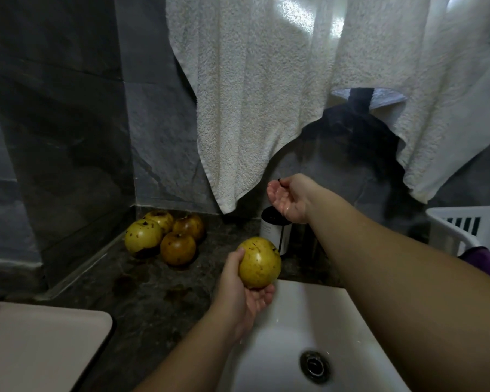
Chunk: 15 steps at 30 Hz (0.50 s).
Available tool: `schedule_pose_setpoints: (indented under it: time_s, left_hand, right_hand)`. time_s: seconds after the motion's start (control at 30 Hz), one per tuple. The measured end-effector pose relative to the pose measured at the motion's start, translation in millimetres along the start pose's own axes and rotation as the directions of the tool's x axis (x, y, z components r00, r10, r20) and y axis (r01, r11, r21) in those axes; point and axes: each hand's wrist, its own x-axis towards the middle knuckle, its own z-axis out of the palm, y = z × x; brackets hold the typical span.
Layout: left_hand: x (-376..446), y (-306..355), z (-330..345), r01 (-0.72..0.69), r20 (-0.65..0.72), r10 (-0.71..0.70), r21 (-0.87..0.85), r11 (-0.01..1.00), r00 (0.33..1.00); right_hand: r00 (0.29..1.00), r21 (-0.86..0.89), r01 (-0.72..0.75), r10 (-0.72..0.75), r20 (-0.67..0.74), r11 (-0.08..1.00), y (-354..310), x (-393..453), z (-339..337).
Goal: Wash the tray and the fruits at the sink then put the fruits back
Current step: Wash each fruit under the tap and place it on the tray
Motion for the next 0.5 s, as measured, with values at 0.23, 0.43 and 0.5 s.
schedule_pose_setpoints:
  time_s: [0.23, 0.43, 0.5]
  left_hand:
    - [0.9, -0.4, -0.8, 0.058, 0.008, -0.058, -0.040, 0.998, 0.998]
    - [4.3, -1.4, -1.0, 0.110, -0.107, -0.123, -0.127, 0.986, 0.987]
    - [5.1, -4.4, -1.6, 0.120, -0.123, -0.131, -0.095, 0.988, 0.984]
  right_hand:
    - [0.999, 0.140, -0.035, 0.030, 0.041, 0.990, 4.8, -4.2, -3.9]
    - [0.987, -0.064, 0.113, -0.104, 0.124, 0.992, 65.5, -41.2, -17.8]
    - [0.939, -0.255, 0.328, -0.283, 0.196, 0.910, 87.8, -53.6, -20.4]
